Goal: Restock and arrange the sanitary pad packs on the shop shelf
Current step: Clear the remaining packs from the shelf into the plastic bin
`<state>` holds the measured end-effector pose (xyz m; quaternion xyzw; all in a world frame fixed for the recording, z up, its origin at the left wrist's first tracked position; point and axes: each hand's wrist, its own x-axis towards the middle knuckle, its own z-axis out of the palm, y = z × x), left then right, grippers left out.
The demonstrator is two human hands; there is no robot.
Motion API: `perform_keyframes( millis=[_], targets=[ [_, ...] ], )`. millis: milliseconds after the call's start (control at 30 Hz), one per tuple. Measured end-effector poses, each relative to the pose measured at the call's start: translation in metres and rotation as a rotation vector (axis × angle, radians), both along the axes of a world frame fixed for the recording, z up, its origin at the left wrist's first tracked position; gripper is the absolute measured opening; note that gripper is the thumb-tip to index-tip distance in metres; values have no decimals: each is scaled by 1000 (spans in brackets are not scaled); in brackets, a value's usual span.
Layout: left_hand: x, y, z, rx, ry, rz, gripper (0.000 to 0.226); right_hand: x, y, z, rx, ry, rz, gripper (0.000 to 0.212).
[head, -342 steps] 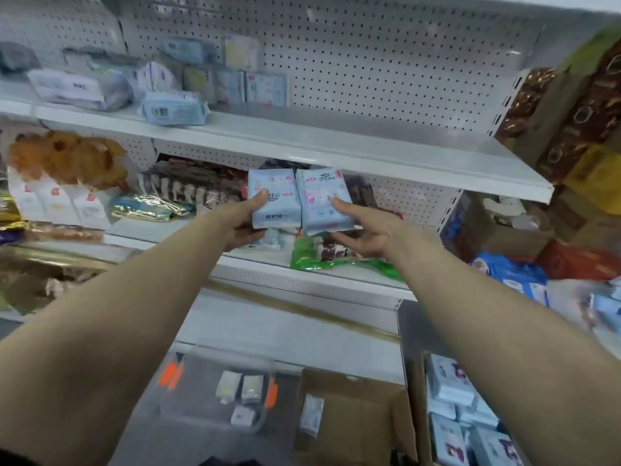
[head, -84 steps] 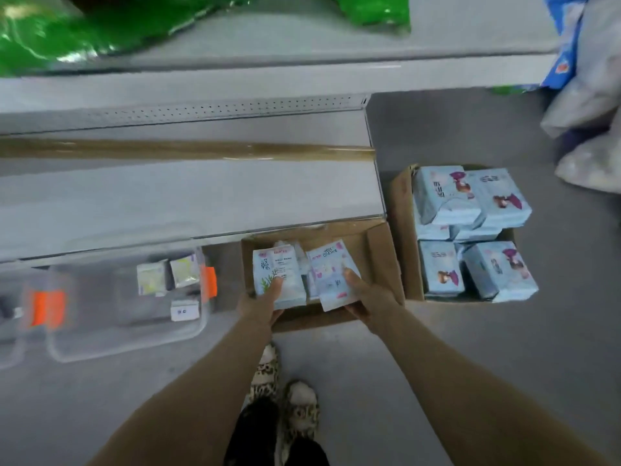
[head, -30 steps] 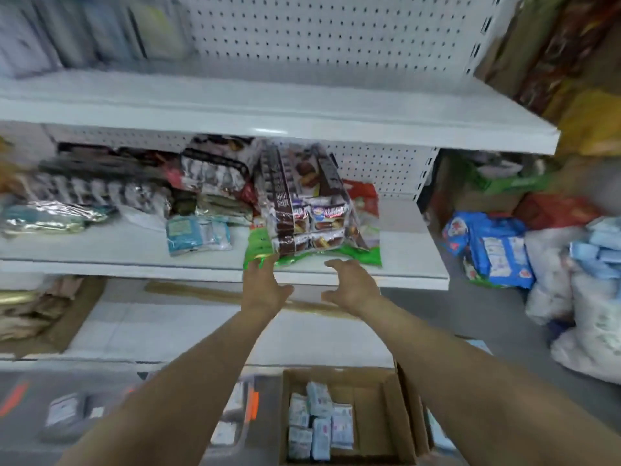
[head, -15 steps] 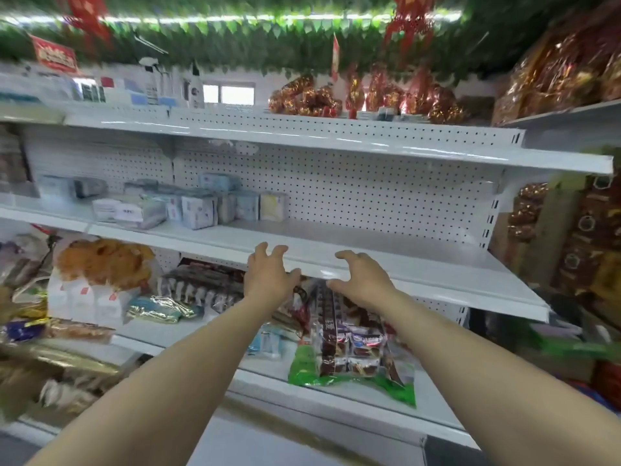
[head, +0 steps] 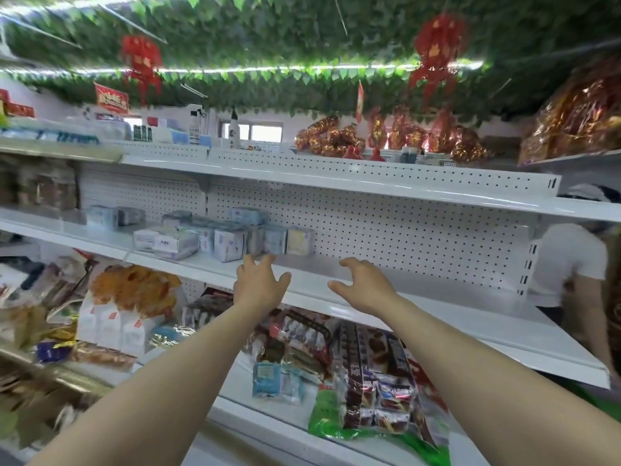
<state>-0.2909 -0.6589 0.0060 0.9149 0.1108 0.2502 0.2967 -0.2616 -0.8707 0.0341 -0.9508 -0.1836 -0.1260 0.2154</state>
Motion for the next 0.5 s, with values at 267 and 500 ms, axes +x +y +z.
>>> perform_keyframes(
  millis=[267,500],
  targets=[
    [52,62,-5,-62,20,-17,59,51,56,-3,-12,40,-31,66],
    [126,135,-4,-97,-12,-50,57,122,128,0,-7,58,-76,64]
  ],
)
